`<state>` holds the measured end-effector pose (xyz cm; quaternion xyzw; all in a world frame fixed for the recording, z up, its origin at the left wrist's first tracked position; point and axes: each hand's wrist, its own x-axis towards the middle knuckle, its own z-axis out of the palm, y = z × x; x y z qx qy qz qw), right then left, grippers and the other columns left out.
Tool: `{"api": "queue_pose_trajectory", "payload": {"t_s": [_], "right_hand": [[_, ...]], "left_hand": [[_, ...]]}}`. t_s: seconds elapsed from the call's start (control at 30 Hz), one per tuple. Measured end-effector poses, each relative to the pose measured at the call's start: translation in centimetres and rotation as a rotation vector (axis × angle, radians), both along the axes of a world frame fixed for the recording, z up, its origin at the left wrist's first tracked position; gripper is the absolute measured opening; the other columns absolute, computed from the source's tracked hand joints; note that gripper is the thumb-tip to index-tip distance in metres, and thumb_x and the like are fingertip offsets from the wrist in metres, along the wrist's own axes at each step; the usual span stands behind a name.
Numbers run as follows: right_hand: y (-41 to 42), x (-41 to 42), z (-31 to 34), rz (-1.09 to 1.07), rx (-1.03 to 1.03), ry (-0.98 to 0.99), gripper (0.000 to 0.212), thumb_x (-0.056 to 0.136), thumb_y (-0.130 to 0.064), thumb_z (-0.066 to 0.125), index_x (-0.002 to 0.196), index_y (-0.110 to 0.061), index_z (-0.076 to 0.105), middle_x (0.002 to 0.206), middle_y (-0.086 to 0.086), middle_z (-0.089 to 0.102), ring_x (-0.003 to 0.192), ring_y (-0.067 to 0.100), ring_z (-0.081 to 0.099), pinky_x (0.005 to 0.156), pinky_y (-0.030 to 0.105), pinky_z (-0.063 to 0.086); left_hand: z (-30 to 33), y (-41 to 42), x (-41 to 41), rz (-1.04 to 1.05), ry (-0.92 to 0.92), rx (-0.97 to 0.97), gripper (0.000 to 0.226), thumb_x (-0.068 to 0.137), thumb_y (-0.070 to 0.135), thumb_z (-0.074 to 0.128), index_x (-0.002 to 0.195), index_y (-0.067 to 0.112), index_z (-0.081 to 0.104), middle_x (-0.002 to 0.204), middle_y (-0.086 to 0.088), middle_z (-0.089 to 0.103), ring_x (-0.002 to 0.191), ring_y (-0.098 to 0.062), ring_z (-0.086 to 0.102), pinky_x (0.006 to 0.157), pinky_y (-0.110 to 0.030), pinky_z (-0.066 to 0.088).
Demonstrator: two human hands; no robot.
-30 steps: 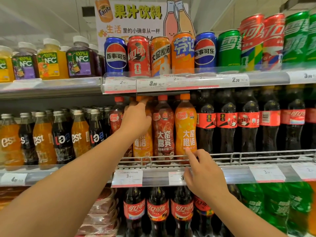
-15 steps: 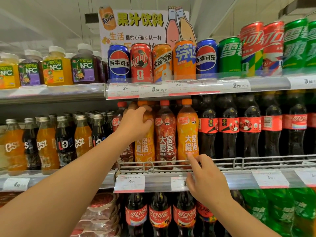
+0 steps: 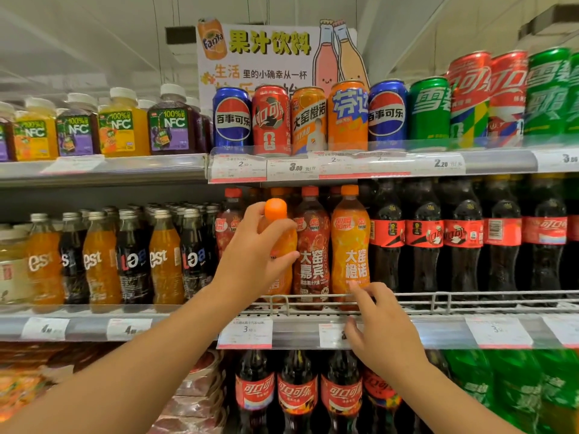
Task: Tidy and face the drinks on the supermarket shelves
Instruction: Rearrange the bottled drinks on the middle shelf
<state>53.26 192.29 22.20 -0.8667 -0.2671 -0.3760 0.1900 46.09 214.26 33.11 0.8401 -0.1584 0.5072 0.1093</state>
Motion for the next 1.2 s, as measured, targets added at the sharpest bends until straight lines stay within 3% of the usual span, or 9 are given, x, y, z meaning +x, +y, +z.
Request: {"api": "queue_pose_trajectory", "payload": {"t_s": [0.1, 0.17, 0.27, 0.4, 0.6, 0.8, 0.93, 1.07, 1.2], "right_hand": [[0.7, -2.0, 1.0, 0.154, 0.118, 0.023, 0.053, 0.087, -0.031, 0.064, 0.135, -0.014, 0.051, 0.129, -0.005, 0.043, 0.122, 0.009, 0.037, 0.107, 0.04, 0.04], [1.7, -3.9, 2.3, 0.31, 0.182, 0.077, 0.064, 0.087, -0.045, 0.061, 0.143, -0.022, 0.039, 0.138, -0.017, 0.033, 0.127, -0.005, 0.027, 0.11, 0.024, 0.031], [3.9, -6.5, 4.8, 0.527, 0.314, 0.234, 0.084, 0.076, -0.063, 0.066, 0.145, -0.035, 0.027, 0.143, -0.029, 0.031, 0.131, -0.012, 0.028, 0.102, 0.012, 0.03], [5.1, -7.4, 6.3, 0.659, 0.542, 0.356, 0.069, 0.069, -0.033, 0.084, 0.125, -0.037, 0.042, 0.111, -0.027, 0.058, 0.101, -0.009, 0.058, 0.074, 0.011, 0.049], [3.3, -6.7, 3.4, 0.598, 0.589, 0.347, 0.055, 0.07, -0.005, 0.076, 0.098, -0.042, 0.046, 0.09, -0.029, 0.064, 0.077, -0.007, 0.063, 0.054, 0.009, 0.045], [2.3, -7.0, 2.9, 0.565, 0.623, 0.357, 0.061, 0.07, -0.017, 0.078, 0.104, -0.058, 0.046, 0.097, -0.026, 0.066, 0.084, -0.002, 0.065, 0.06, 0.014, 0.05], [2.2, -7.5, 3.5, 0.541, 0.656, 0.366, 0.057, 0.065, -0.052, 0.082, 0.102, -0.066, 0.042, 0.101, -0.038, 0.06, 0.087, -0.014, 0.061, 0.061, 0.001, 0.045], [1.9, -7.0, 3.5, 0.539, 0.676, 0.402, 0.058, 0.066, -0.047, 0.083, 0.107, -0.055, 0.044, 0.102, -0.039, 0.059, 0.089, -0.014, 0.06, 0.061, 0.002, 0.046], [1.9, -6.8, 3.7, 0.548, 0.687, 0.418, 0.056, 0.068, -0.042, 0.083, 0.109, -0.048, 0.046, 0.102, -0.039, 0.059, 0.09, -0.014, 0.06, 0.061, 0.002, 0.046]], "left_hand": [[-0.8, -0.4, -1.4, -0.057, -0.146, 0.018, 0.042, 0.081, 0.027, 0.076, 0.119, 0.023, 0.058, 0.137, -0.01, 0.036, 0.12, -0.026, 0.042, 0.092, -0.039, 0.047], [-0.7, -1.0, -2.2, -0.087, -0.218, 0.025, 0.042, 0.083, 0.029, 0.073, 0.121, 0.025, 0.055, 0.137, -0.011, 0.036, 0.122, -0.027, 0.041, 0.095, -0.039, 0.045], [0.1, -2.4, -3.1, -0.115, -0.223, 0.019, 0.045, 0.082, 0.033, 0.073, 0.123, 0.026, 0.055, 0.137, -0.01, 0.038, 0.122, -0.022, 0.042, 0.096, -0.035, 0.044], [0.1, -4.8, -3.6, -0.167, -0.145, -0.203, 0.05, 0.076, 0.038, 0.076, 0.123, 0.031, 0.06, 0.124, 0.011, 0.035, 0.109, -0.005, 0.042, 0.089, -0.018, 0.042], [-2.4, -7.3, -3.8, -0.166, -0.026, -0.243, 0.051, 0.075, 0.038, 0.077, 0.122, 0.037, 0.059, 0.129, 0.008, 0.038, 0.116, -0.015, 0.046, 0.088, -0.04, 0.052], [-2.7, -7.8, -3.8, -0.246, 0.011, -0.154, 0.055, 0.081, 0.045, 0.07, 0.13, 0.046, 0.045, 0.137, 0.007, 0.032, 0.121, -0.018, 0.045, 0.087, -0.042, 0.054], [-1.5, -4.4, -3.1, -0.308, -0.019, -0.244, 0.044, 0.091, 0.052, 0.048, 0.131, 0.035, 0.041, 0.128, 0.011, 0.041, 0.116, 0.002, 0.044, 0.091, -0.02, 0.043], [-0.5, -0.4, -1.5, -0.079, 0.019, -0.31, 0.033, 0.095, 0.036, 0.051, 0.123, 0.019, 0.054, 0.113, 0.009, 0.053, 0.106, -0.005, 0.049, 0.092, -0.03, 0.046], [-0.6, 1.7, -0.3, 0.016, 0.007, -0.234, 0.028, 0.093, 0.024, 0.057, 0.12, 0.017, 0.057, 0.11, 0.012, 0.052, 0.106, -0.005, 0.047, 0.093, -0.03, 0.046]]}}
